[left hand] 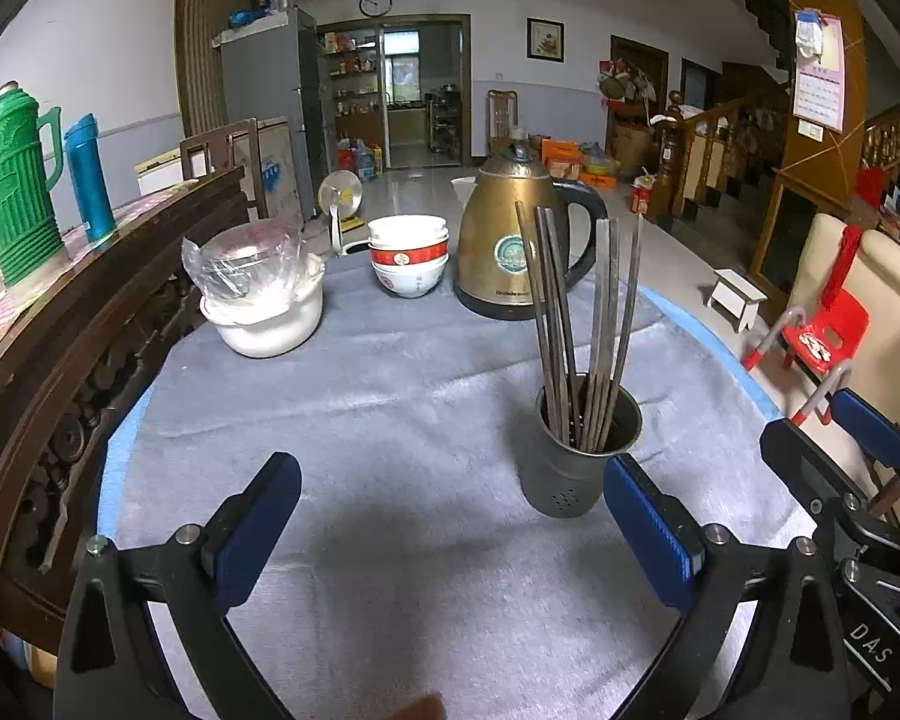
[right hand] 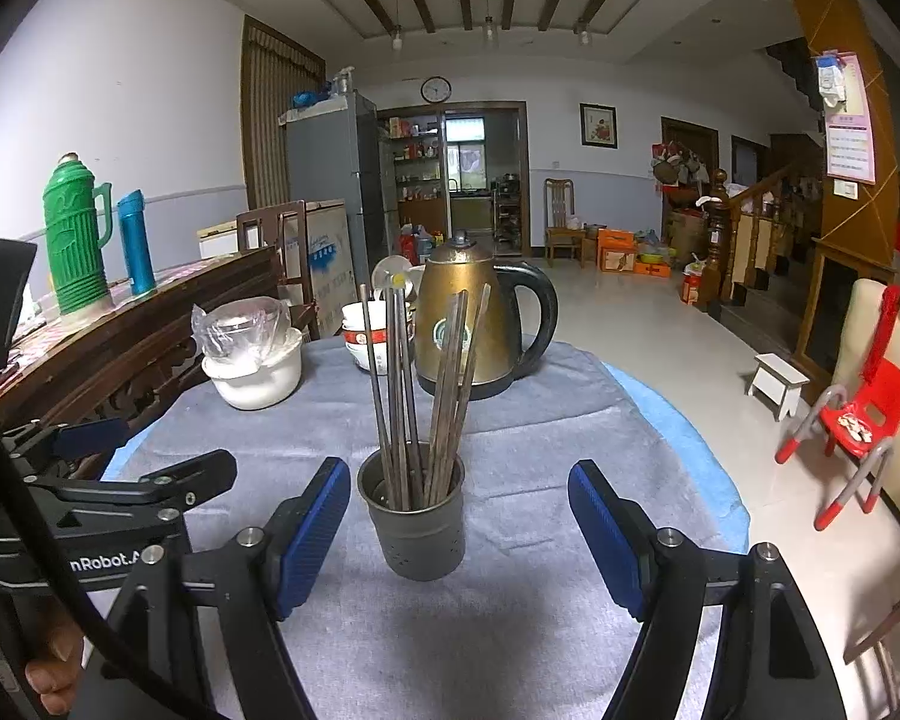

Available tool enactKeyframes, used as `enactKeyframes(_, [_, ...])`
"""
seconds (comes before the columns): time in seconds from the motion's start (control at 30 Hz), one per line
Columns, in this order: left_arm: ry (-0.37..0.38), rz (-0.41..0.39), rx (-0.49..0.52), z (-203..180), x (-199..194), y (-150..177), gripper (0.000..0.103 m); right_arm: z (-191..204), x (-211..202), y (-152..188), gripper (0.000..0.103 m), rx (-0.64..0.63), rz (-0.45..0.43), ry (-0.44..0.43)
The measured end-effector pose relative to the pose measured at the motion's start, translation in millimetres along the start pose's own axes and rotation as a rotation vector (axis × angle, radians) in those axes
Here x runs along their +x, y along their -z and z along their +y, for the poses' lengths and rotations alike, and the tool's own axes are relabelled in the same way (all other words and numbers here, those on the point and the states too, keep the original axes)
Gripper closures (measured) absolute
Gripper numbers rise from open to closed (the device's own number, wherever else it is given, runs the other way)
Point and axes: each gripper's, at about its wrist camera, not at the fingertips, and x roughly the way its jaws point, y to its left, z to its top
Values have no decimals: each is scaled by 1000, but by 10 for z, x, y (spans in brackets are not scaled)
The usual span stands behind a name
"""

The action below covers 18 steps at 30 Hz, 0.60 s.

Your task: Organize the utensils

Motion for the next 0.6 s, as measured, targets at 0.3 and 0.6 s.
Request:
enactKeyframes(0.3, [9,17,1,-12,44,-11,3,-10,33,-14,25,-8,16,2])
enactKeyframes(0.6, [22,25,4,-38,66,-22,3,-5,64,-15,25,-16,27,2])
